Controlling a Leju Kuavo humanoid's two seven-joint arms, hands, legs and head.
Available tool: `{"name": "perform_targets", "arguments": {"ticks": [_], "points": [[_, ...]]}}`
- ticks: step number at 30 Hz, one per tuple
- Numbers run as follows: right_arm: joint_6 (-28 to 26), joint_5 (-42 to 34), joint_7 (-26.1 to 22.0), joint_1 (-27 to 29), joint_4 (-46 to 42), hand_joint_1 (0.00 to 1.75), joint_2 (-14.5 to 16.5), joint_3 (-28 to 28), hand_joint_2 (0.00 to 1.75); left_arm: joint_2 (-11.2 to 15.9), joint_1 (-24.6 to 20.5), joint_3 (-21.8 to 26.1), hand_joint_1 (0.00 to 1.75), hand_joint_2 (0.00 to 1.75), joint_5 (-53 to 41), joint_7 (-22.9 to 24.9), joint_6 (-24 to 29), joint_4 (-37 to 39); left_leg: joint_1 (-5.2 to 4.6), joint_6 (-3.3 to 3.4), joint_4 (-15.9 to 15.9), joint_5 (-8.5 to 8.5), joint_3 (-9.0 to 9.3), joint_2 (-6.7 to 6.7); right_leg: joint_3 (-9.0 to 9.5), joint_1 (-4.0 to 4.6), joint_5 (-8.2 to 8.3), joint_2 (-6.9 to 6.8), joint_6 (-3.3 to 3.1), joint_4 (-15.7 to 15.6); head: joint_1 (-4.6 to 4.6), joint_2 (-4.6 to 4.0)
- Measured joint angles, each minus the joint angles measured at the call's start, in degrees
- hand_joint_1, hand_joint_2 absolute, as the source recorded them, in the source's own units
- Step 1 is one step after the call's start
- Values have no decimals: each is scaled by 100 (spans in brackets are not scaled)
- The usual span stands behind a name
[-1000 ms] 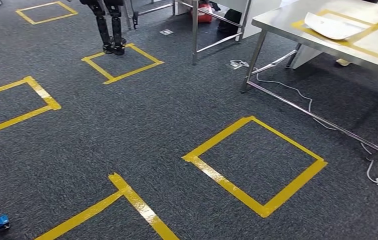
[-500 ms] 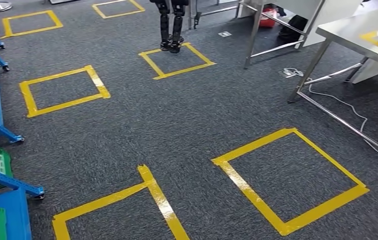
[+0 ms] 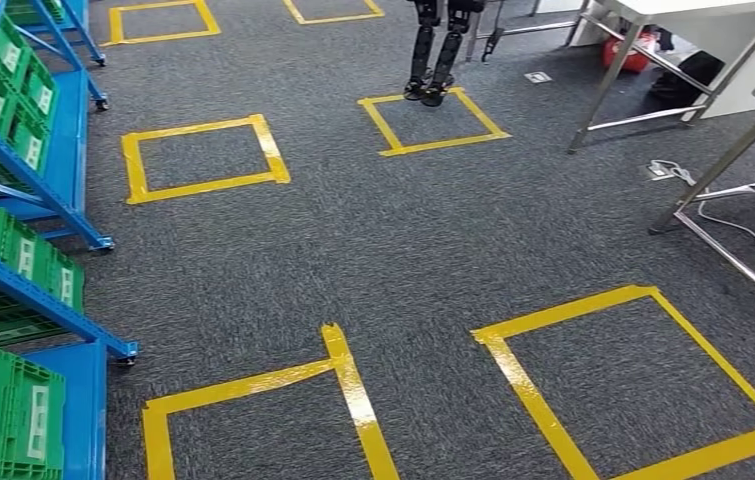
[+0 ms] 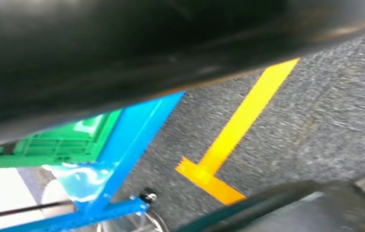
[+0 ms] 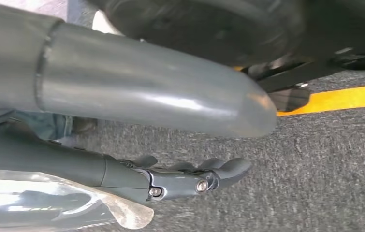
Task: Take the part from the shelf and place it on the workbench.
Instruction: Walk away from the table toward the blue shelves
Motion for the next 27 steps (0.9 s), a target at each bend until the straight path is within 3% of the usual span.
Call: {"name": "perform_targets", "arguments": {"ticks": [1,2,4,6,8,10,12,14,15,16,19,21,24,25,27], "points": [[60,-12,-26,-1,26,0,-24,1,0,-14,-41,-3,0,0,21,-27,-17,11,-7,1,1,-1,9,-87,18,3,182,24,-19,-154,2,0],[111,-20,-50,-9,53,0,-39,1,0,-31,-83,-4,0,0,46,-63,-27,28,-11,-1,1,-1,20,-173,135,4,436,88,-46,-506,1,0],[195,-30,-98,-24,131,0,-64,1,0,-73,-167,-5,0,0,91,-149,-43,77,-13,-17,12,-4,16,-331,425,-10,796,416,-91,-1260,-3,0],[258,-47,-139,-47,218,0,-75,1,0,-118,-228,-5,0,0,132,-230,-50,146,10,-77,24,15,-36,-476,576,-7,855,615,-111,-1577,-6,0],[294,-70,-168,-75,282,0,-76,1,0,-151,-250,-5,0,0,159,-287,-54,223,43,-158,23,38,-85,-584,622,7,862,486,-143,-1625,-7,0],[310,-90,-205,-83,333,0,-76,0,0,-171,-261,-5,0,0,185,-326,-51,287,28,-205,195,-85,-176,-342,663,4,888,312,-205,-1689,-18,-1],[324,-107,-232,-75,385,0,-76,0,0,-182,-302,-7,0,0,206,-347,-47,334,7,-236,809,-435,-462,43,691,18,884,100,-255,-1719,-28,-1],[334,-116,-235,-71,432,0,-76,0,0,-189,-336,-7,0,0,211,-353,-46,374,12,-266,1503,-716,-785,175,700,39,863,-116,-279,-1713,-28,0],[336,-117,-235,-75,451,0,-76,-1,0,-193,-336,-7,0,0,215,-355,-45,394,14,-275,1628,-714,-835,194,707,43,851,-209,-281,-1710,-29,0],[338,-119,-237,-83,466,0,-76,-1,0,-197,-332,-7,0,0,219,-360,-44,413,14,-277,1519,-599,-767,208,718,45,839,-287,-275,-1707,-30,-1],[332,-128,-266,-113,499,0,-74,-1,0,-205,-334,-7,0,0,253,-417,-36,463,-13,-219,414,-93,-171,417,754,58,785,-457,-215,-1686,-31,-1],[328,-141,-295,-144,519,0,-73,-1,0,-214,-345,-6,0,0,308,-481,-22,491,-53,-145,45,-27,23,531,746,75,753,-521,-159,-1669,-23,-1],[325,-170,-322,-183,530,0,-70,-1,0,-221,-325,0,0,0,396,-545,-9,537,-90,-55,-16,-19,43,479,808,59,755,-550,-83,-1717,-23,-1],[322,-183,-327,-182,537,0,-69,-1,0,-224,-325,3,0,0,413,-555,-6,549,-89,-42,-56,3,62,464,826,55,766,-525,-121,-1756,-12,-1],[318,-210,-332,-180,563,0,-65,1,0,-242,-331,9,0,0,438,-571,-1,571,-79,-38,-115,32,100,447,829,60,766,-461,-262,-1803,17,-1]]}}
